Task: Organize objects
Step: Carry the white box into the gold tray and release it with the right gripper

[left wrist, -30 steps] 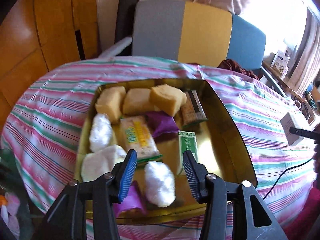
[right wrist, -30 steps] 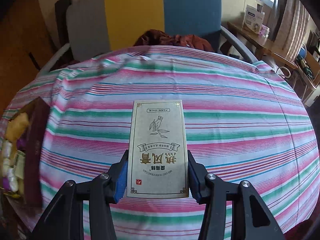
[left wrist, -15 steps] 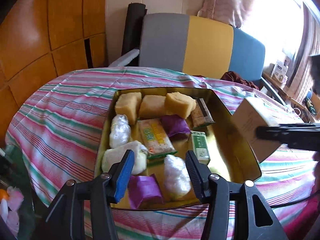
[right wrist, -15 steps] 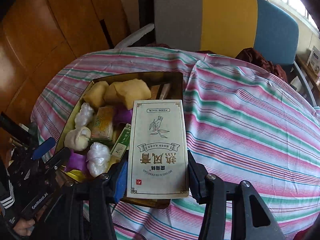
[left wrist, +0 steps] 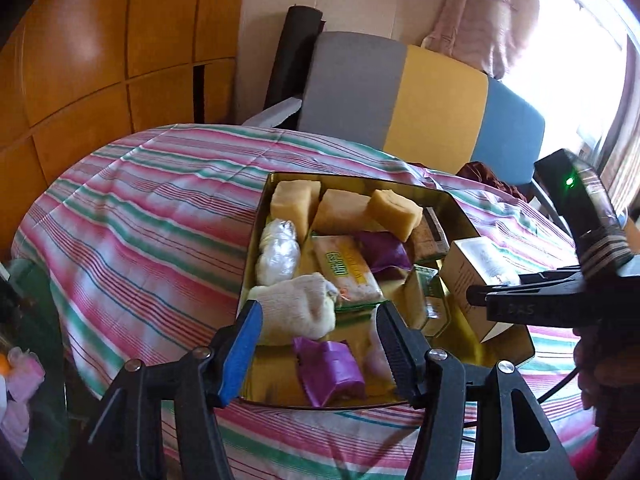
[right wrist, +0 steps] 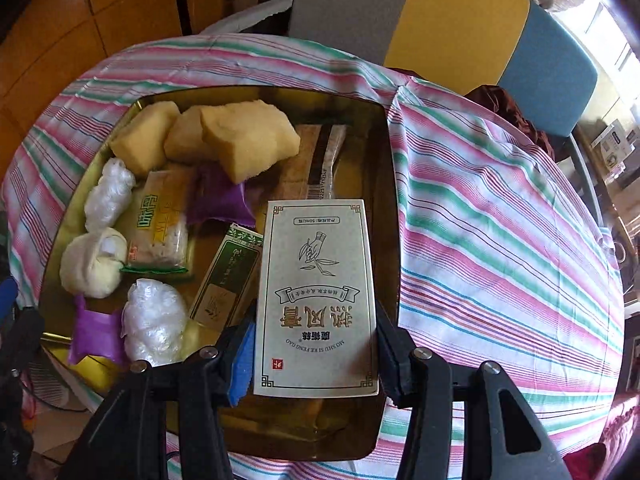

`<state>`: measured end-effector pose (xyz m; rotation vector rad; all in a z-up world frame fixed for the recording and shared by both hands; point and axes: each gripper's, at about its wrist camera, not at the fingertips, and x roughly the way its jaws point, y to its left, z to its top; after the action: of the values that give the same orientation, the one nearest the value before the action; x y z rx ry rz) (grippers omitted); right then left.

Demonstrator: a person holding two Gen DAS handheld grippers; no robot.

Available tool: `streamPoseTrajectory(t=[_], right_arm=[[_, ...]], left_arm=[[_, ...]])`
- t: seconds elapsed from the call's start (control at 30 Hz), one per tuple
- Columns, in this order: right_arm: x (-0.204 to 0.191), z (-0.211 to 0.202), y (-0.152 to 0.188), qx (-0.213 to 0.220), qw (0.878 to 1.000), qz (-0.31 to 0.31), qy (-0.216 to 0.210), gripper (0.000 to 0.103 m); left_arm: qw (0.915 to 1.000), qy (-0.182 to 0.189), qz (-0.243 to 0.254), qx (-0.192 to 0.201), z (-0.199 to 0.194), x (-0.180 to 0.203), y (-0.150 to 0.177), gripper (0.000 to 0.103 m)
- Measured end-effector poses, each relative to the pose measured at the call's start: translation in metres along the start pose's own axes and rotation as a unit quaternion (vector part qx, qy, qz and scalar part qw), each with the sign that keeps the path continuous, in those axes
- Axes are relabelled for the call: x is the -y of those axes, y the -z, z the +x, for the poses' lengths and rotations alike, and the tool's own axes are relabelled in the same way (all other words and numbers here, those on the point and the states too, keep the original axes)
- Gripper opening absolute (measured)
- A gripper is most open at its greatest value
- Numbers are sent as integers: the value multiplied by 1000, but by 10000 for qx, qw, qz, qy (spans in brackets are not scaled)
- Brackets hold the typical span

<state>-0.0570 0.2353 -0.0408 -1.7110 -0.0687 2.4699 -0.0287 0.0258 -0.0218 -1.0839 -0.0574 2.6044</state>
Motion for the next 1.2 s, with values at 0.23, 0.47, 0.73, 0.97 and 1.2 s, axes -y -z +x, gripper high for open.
streamPoseTrajectory(t=[0.23, 0.47, 0.73, 0.97, 1.2], right_arm=[[-10, 21, -3, -117, 9998, 21, -139, 51], [0, 23, 4, 77, 9984, 307, -465, 52], [1, 18, 9, 449, 9967, 355, -568, 61], [5, 0, 18, 942, 9938, 322, -488, 69], [11, -27, 40, 1410, 9892, 276, -277, 69]], left_arm=[[10000, -42, -54, -8, 1, -4, 0, 65], [9999, -151, 13, 33, -1, -3, 0, 70], [9992, -369, 102, 79, -6, 0, 0, 76], [9979, -575, 221, 189, -13, 6, -2, 84], [9966, -715, 314, 256, -18, 15, 0, 91]])
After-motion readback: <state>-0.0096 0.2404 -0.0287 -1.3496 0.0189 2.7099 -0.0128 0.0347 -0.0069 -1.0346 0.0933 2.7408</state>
